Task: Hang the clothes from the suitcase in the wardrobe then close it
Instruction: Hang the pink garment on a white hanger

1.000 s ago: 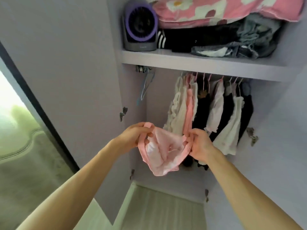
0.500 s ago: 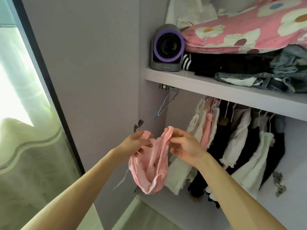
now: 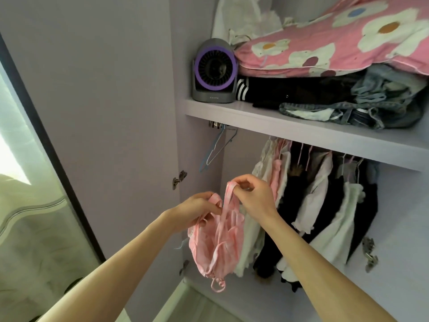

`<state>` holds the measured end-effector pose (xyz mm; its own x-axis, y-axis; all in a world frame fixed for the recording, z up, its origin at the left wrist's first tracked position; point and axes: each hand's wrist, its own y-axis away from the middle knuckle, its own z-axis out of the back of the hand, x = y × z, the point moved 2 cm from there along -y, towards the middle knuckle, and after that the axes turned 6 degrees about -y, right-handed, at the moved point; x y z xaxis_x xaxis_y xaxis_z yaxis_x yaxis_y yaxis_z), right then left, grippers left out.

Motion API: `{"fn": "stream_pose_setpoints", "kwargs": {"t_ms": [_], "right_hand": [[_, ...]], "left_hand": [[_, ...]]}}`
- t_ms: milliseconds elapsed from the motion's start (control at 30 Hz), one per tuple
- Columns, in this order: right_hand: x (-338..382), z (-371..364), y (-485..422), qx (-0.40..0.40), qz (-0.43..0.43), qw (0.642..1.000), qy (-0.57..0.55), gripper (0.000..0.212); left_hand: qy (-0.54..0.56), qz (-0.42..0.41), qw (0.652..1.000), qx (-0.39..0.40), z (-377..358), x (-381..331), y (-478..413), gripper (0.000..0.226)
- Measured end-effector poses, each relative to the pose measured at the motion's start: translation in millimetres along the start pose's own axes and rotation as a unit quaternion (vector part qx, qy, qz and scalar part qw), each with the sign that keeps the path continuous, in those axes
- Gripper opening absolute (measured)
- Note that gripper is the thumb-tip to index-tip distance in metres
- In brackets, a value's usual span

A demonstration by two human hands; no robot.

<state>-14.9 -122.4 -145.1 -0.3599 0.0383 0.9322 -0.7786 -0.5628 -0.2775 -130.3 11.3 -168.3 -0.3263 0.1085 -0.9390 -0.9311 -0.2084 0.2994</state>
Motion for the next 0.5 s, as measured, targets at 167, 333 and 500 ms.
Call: {"fn": "stream_pose_setpoints", "kwargs": {"t_ms": [167, 333, 500], "right_hand": [[-9, 20, 0, 0.011, -0.013, 0.998, 0.052, 0.006], [-21, 14, -8, 0.071, -0.043, 0.989, 0.121, 0.016], [-22, -16, -31, 0.135, -0.077, 0.974, 0.163, 0.025]], "left_hand": [[0.032, 0.002, 0.999, 0.026, -7, -6, -4, 0.010], [-0.192, -0.015, 0.980, -0.055, 18, -14, -13, 0.032], [-0.528, -0.056, 0.815, -0.230, 48, -35, -16, 0.013]]}}
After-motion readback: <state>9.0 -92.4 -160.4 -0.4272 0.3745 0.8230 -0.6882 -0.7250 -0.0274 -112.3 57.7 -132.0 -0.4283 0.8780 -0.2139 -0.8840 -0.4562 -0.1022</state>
